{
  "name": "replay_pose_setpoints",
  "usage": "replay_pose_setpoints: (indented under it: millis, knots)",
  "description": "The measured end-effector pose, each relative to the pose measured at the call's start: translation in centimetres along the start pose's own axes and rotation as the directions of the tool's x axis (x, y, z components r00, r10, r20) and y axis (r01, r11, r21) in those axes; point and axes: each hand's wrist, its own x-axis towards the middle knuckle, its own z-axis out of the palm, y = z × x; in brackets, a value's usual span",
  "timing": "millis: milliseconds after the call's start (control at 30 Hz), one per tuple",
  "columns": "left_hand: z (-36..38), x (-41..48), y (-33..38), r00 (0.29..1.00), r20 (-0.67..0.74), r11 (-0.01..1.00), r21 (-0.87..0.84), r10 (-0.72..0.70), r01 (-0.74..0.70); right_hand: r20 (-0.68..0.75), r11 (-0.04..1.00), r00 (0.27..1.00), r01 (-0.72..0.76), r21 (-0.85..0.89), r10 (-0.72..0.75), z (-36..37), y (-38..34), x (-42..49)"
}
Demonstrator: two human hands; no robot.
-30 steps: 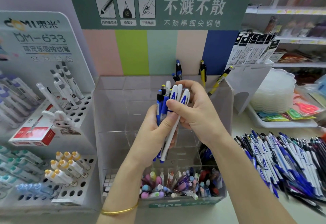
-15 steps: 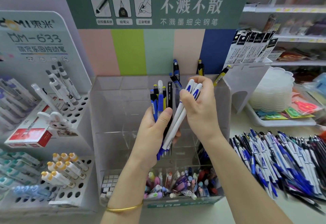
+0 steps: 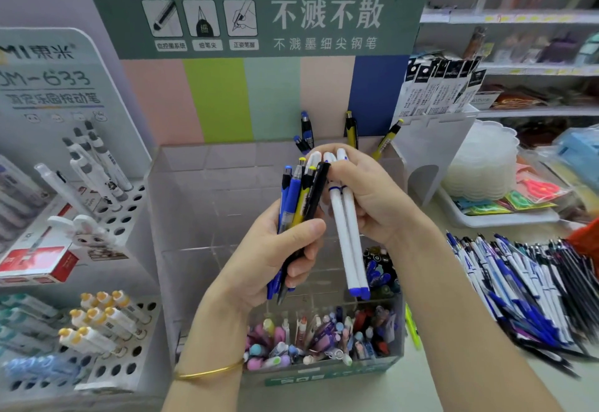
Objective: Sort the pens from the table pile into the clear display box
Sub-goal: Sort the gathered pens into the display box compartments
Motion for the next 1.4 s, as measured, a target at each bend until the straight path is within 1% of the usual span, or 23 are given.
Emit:
replay_pose_setpoints:
  millis: [100, 200, 267, 333, 400, 433, 533, 600, 633, 667, 700, 733, 767, 800, 833, 933, 1000, 1067, 1133, 1233, 1333, 1400]
  knots:
    - [0.2, 0.1, 0.0, 0.999, 0.044, 0.999, -0.026, -0.031, 0.032, 0.036, 0.999, 0.999, -0.002, 0.038, 0.001, -0.1, -0.5, -0.5]
    - [0.4, 0.6, -0.1, 0.997, 0.078, 0.996, -0.087, -0.028, 0.035, -0.026, 0.999, 1.000, -0.002, 0.051, 0.003, -0.3, -0.6, -0.7]
    - [0.4, 1.0, -0.1, 0.996, 0.083, 0.988, -0.150, -0.024, 0.036, -0.094, 1.000, 0.996, 0.013, 0.016, -0.012, -0.6, -0.5, -0.6]
    - [0.7, 1.2, 0.2, 0.998, 0.062, 0.987, -0.156, -0.027, 0.036, -0.147, 0.995, 0.988, 0.045, -0.084, -0.057, -1.1, -0.4, -0.4]
    - [1.1, 1.3, 0.3, 0.999, -0.013, 0.994, -0.105, -0.043, 0.042, -0.201, 0.984, 0.974, 0.067, -0.165, -0.100, -1.8, -0.4, -0.3]
    - [1.2, 1.4, 0.3, 0.997, -0.057, 0.995, -0.083, -0.051, 0.046, -0.231, 0.982, 0.966, 0.080, -0.170, -0.119, -2.2, -0.5, -0.3]
    - [1.1, 1.5, 0.1, 0.988, -0.130, 0.995, -0.064, -0.078, 0.070, -0.332, 0.977, 0.922, 0.167, -0.130, -0.202, -3.7, -1.3, -0.4]
    - [1.0, 1.5, 0.0, 0.984, -0.151, 0.994, -0.060, -0.096, 0.088, -0.408, 0.960, 0.870, 0.227, -0.166, -0.277, -5.0, -2.0, -0.6]
    - [0.9, 1.4, 0.0, 0.983, -0.154, 0.995, -0.047, -0.097, 0.091, -0.445, 0.942, 0.833, 0.253, -0.221, -0.328, -5.7, -2.2, -0.7]
    - [0.9, 1.5, 0.0, 0.985, -0.148, 0.996, -0.028, -0.091, 0.088, -0.475, 0.906, 0.781, 0.272, -0.325, -0.405, -6.4, -2.4, -0.7]
    - [0.9, 1.5, -0.1, 0.987, -0.143, 0.997, -0.004, -0.077, 0.077, -0.483, 0.840, 0.717, 0.276, -0.467, -0.503, -7.0, -2.4, -0.6]
    - [0.9, 1.6, -0.2, 0.989, -0.137, 0.998, 0.023, -0.061, 0.065, -0.459, 0.753, 0.658, 0.262, -0.604, -0.597, -7.3, -2.3, -0.4]
    - [0.9, 1.7, -0.4, 0.991, -0.125, 0.998, 0.042, -0.047, 0.053, -0.414, 0.663, 0.618, 0.243, -0.708, -0.668, -7.5, -2.1, -0.2]
    - [0.8, 1.8, -0.6, 0.993, -0.111, 0.998, 0.047, -0.042, 0.047, -0.360, 0.590, 0.604, 0.232, -0.773, -0.710, -7.4, -1.8, 0.0]
    - [0.8, 1.9, -0.8, 0.995, -0.089, 0.999, 0.031, -0.042, 0.045, -0.304, 0.531, 0.611, 0.231, -0.815, -0.731, -7.2, -1.4, 0.2]
    - [0.7, 1.9, -1.2, 0.998, 0.003, 0.992, -0.110, -0.069, 0.069, -0.163, 0.353, 0.643, 0.179, -0.918, -0.748, -6.2, 0.2, 0.9]
    - [0.7, 1.9, -1.3, 0.996, 0.055, 0.979, -0.188, -0.073, 0.082, -0.092, 0.213, 0.626, 0.122, -0.969, -0.775, -5.5, 1.3, 1.4]
    - [0.8, 1.8, -1.4, 0.994, 0.092, 0.970, -0.229, -0.066, 0.085, -0.044, 0.097, 0.589, 0.058, -0.994, -0.807, -4.9, 2.0, 1.9]
    - [0.8, 1.7, -1.4, 0.991, 0.125, 0.962, -0.260, -0.056, 0.087, -0.019, 0.042, 0.553, 0.028, -0.999, -0.833, -4.6, 2.6, 2.3]
    - [0.9, 1.6, -1.3, 0.986, 0.156, 0.958, -0.272, -0.050, 0.092, 0.010, 0.007, 0.535, 0.030, -1.000, -0.845, -4.6, 3.1, 2.4]
    - [0.9, 1.4, -1.4, 0.988, 0.151, 0.972, -0.222, -0.043, 0.077, 0.024, 0.011, 0.550, 0.060, -0.998, -0.835, -4.7, 3.3, 1.8]
    - [0.8, 1.4, -1.4, 0.991, 0.125, 0.979, -0.192, -0.043, 0.067, 0.021, 0.006, 0.571, 0.046, -0.999, -0.821, -4.7, 3.9, 1.2]
